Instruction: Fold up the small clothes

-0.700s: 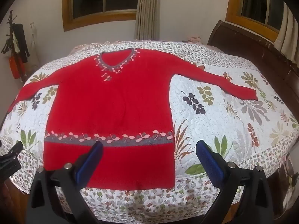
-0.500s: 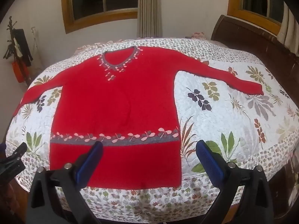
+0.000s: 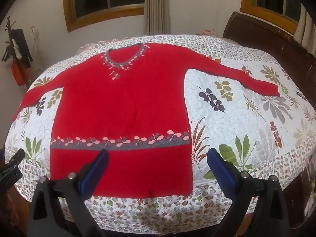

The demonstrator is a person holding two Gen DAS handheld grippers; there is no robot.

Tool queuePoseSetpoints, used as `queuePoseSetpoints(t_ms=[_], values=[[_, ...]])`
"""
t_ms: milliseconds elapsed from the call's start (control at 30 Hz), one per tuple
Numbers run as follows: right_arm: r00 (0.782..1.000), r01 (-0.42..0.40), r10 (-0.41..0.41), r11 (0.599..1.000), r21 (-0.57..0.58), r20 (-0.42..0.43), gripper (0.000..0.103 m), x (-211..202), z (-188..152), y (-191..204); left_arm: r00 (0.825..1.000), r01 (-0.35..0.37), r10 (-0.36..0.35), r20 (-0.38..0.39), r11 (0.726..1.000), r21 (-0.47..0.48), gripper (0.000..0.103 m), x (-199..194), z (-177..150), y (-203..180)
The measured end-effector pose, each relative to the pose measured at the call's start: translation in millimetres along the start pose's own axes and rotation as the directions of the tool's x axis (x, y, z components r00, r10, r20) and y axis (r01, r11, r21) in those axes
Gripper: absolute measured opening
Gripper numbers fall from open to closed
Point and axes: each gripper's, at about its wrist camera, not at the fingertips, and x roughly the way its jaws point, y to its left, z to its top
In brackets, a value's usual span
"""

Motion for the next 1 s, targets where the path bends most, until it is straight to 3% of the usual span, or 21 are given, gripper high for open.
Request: queuePoseSetpoints(t_ms=[1000], values=[[1.0, -0.002, 0.002, 1.0, -0.011, 0.01, 0.099, -1.1, 2.9, 1.8, 1.0, -0.013, 0.013, -0.006, 1.0, 0.008, 0.1, 1.7, -3.1, 2.3]])
